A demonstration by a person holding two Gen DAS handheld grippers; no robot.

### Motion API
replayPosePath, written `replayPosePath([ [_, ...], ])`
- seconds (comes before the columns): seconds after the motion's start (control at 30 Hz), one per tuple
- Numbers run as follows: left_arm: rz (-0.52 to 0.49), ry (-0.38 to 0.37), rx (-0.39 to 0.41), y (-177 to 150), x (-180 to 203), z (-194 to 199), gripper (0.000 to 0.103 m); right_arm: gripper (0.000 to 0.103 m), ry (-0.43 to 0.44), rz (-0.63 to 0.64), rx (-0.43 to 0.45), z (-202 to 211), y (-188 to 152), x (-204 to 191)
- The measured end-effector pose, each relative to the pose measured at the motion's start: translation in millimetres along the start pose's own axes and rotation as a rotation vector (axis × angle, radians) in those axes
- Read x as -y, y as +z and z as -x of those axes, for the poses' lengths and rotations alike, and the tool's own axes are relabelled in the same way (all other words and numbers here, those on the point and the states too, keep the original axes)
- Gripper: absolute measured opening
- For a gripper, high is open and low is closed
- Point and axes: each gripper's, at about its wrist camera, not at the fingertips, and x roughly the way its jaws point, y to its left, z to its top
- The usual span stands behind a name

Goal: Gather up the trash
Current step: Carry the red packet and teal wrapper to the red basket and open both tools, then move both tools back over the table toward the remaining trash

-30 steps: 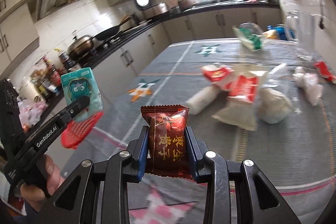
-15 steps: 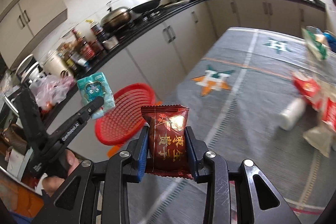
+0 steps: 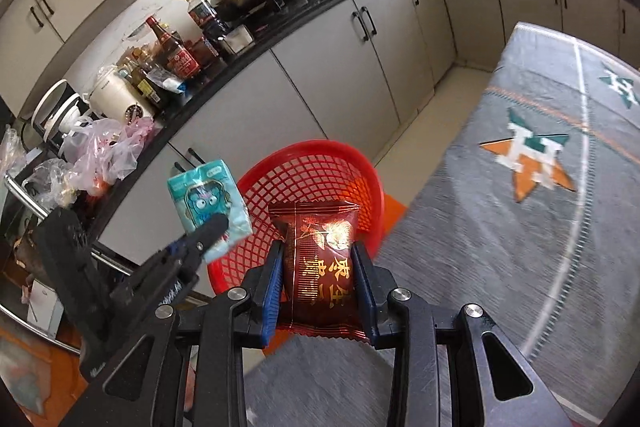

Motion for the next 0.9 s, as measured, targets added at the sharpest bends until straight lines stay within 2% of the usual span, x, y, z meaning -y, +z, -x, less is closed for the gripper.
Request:
replayPosePath([
  [0.27, 0.003, -0.007, -0.014, -3.4, -4.7, -10.1, 0.014, 0.038, 0.004, -0.031, -0.031, -33.6, 13.0, -3.1],
  [0.37, 0.007, -0.011, -0.014, -0.6, -7.3, -11.7, 0.017, 0.041, 0.0, -0.043, -0.035, -42.9, 16.9, -1.7],
  [0.43, 0.012, -0.017, -0.016, -0.3, -7.2, -10.8, 0.026, 0.045, 0.001, -0.05, -0.035, -45.9, 17.4, -0.3],
  [0.53, 0.015, -0.017, -0.004, -0.4, -7.4, -6.0, 0.039, 0.045, 0.016, -0.059, -0.024, -42.7, 16.1, 2.1],
  [0.9, 0.002, -0.062, 0.011, -2.8, 14.4, 15.3, 0.045, 0.045, 0.012, -0.059, 0.041, 3.3, 4.7, 11.4],
])
